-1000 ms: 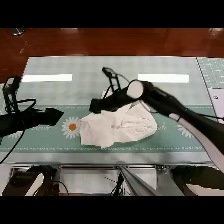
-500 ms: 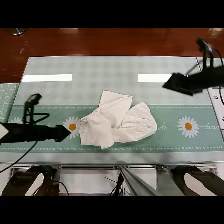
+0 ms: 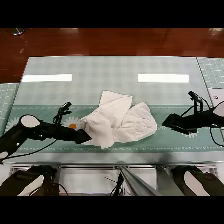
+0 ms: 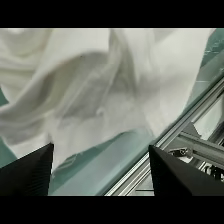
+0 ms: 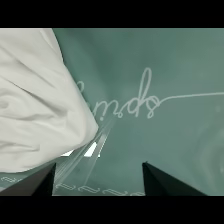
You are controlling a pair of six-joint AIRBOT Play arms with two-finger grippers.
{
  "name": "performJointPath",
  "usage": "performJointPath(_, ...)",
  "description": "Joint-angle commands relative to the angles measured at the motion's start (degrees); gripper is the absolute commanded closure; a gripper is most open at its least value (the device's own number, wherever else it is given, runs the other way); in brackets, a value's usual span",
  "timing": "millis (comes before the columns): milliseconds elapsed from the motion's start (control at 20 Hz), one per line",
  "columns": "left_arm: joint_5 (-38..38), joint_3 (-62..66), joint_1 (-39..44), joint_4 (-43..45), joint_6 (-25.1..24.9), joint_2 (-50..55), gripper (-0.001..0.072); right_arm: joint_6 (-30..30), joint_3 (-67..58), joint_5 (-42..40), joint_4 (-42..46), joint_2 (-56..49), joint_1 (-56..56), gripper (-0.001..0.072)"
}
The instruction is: Fold the shirts.
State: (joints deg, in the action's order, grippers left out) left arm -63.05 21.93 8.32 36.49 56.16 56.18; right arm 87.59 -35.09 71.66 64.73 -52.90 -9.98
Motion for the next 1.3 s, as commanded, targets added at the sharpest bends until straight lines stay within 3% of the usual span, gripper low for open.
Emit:
performJointPath(0, 6.51, 1.49, 4.52, -4.61, -3.65, 7.63, 0.0006, -0.50, 2.12, -0.98, -2.86, 0.39, -0.26, 0.0093)
performJointPath(350, 11.02, 7.91, 12.28, -9.79, -3.65, 13.53, 0.0008, -0.13, 2.14, -2.84, -3.65, 0.37, -0.13, 0.0093)
performJointPath(400, 12.09, 8.92, 13.57, -9.79, -3.65, 14.16, 0.0054, -0.15, 2.14, -2.84, -4.00, 0.37, -0.13, 0.0093)
performJointPath(500, 12.55, 10.62, 14.53, -9.77, -3.80, 14.88, 0.0680, -0.15, 2.14, -2.89, -4.24, 0.37, -0.13, 0.0093)
performJointPath(800, 12.52, 13.88, 13.03, -9.75, -3.87, 14.91, 0.0688, 2.95, 5.40, -5.95, 0.02, 0.33, -0.15, 0.0093)
performJointPath(1050, 12.52, 13.94, 13.00, -9.75, -3.87, 14.91, 0.0688, 3.23, 5.95, -9.38, -2.05, -0.81, -0.15, 0.0093)
performJointPath(1250, 12.52, 13.94, 13.00, -9.75, -3.87, 14.91, 0.0689, 0.07, 5.92, -13.25, -7.17, -7.74, 1.90, 0.0093)
